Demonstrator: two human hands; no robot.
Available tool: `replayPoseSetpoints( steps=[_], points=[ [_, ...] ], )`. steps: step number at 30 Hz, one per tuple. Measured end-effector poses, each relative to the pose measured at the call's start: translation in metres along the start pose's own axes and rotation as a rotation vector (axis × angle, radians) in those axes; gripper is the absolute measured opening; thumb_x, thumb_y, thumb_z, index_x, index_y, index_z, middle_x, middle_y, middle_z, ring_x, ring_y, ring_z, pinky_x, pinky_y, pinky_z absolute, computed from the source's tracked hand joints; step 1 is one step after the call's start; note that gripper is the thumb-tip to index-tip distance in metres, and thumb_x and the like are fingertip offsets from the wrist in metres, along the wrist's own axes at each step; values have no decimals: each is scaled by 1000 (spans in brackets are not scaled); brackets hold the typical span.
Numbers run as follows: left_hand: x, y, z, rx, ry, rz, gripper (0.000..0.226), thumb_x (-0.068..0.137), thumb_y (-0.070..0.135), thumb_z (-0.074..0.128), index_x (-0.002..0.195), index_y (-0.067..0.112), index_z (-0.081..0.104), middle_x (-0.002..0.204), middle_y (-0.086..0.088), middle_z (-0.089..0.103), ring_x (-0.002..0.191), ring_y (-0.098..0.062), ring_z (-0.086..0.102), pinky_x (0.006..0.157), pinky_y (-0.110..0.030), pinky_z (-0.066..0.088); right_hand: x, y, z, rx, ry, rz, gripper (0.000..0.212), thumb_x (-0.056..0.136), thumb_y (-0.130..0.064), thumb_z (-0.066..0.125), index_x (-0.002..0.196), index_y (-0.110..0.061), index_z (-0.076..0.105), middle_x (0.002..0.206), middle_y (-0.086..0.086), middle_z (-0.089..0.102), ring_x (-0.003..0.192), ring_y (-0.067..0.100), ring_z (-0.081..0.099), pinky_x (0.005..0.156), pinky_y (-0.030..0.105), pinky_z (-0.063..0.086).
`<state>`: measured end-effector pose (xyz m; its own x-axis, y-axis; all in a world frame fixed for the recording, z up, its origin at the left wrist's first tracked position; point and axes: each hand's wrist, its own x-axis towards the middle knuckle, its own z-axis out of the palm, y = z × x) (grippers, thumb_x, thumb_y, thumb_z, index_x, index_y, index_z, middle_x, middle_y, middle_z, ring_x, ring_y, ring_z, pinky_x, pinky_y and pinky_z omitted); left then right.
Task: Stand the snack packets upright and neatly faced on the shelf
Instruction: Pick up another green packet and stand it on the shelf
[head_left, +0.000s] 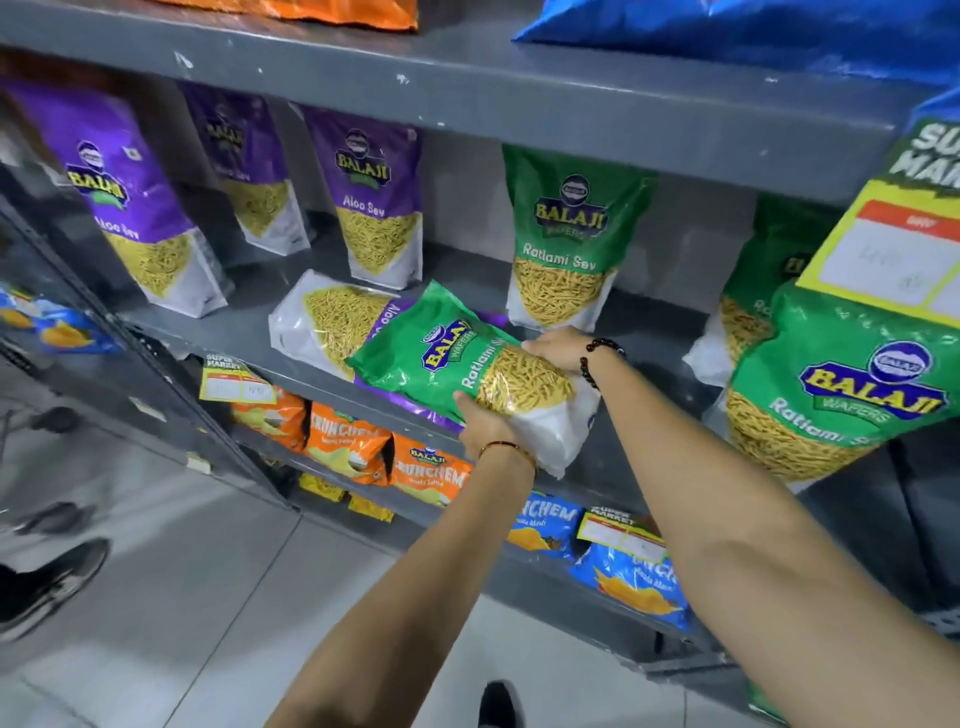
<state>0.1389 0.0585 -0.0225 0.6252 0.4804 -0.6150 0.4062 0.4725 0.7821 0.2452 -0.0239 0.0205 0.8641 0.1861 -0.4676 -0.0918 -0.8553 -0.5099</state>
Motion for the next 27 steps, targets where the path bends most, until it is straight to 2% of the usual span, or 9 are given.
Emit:
replayPoseSetpoints(
  steps=[4,6,8,14,17,21,22,25,27],
  points=[
    [-13,11,-8,-348,-104,-158,72,88,59,39,135,6,43,142,-9,47,126,-30,48,109,-44,35,20,35,1,140,-14,46,95,54,-73,62,125,-11,53,126,9,60,107,27,61,96,40,50],
    [-9,8,-16,-391,-180,-228,80,80,66,46,138,12,41,141,-6,46,128,-30,46,109,-49,30,24,58,5,351,-3,76,108,28,-72,78,116,-11,60,120,7,65,103,27,64,95,43,50],
    [-2,6,-26,-353,-247,-225,86,72,71,53,135,13,47,129,-7,56,118,-29,55,103,-50,39,-3,59,9,567,3,76,106,19,-63,85,108,-8,67,116,9,69,107,26,64,100,42,47],
    [-6,24,-70,-260,-557,-115,66,83,62,47,126,12,57,126,-15,63,114,-34,60,103,-53,43,-96,29,44,1089,48,-63,65,56,-39,82,110,-6,65,121,13,65,115,25,59,106,41,41],
    [-8,49,-97,-152,-697,-77,61,86,59,45,126,14,57,123,-14,63,108,-31,62,99,-48,46,-125,10,62,1283,65,-125,32,82,-20,64,110,-3,62,100,7,73,94,18,69,95,33,51],
    [-14,82,-132,-47,-837,-35,42,91,49,43,109,18,66,101,-2,73,80,-20,72,72,-36,54,-158,-9,78,1371,114,-209,21,71,-16,71,91,-10,68,79,1,77,74,12,72,79,25,57],
    [-17,88,-140,-28,-870,-17,38,91,48,44,101,20,68,94,-2,76,75,-18,73,69,-34,55,-167,-15,80,1365,136,-231,8,76,-12,66,84,-12,68,74,0,77,68,10,72,70,21,58],
    [-25,102,-160,33,-954,11,34,92,46,45,90,23,70,80,0,78,75,-16,74,67,-32,55,-195,-29,81,1337,187,-261,18,88,0,50,84,-13,62,71,0,73,57,6,70,56,18,56],
    [-31,109,-169,50,-1022,4,36,91,45,46,84,23,73,81,-1,78,77,-17,74,71,-34,55,-213,-39,77,1317,198,-329,13,69,-5,74,75,-15,69,70,2,73,54,5,69,54,17,56]
  ],
)
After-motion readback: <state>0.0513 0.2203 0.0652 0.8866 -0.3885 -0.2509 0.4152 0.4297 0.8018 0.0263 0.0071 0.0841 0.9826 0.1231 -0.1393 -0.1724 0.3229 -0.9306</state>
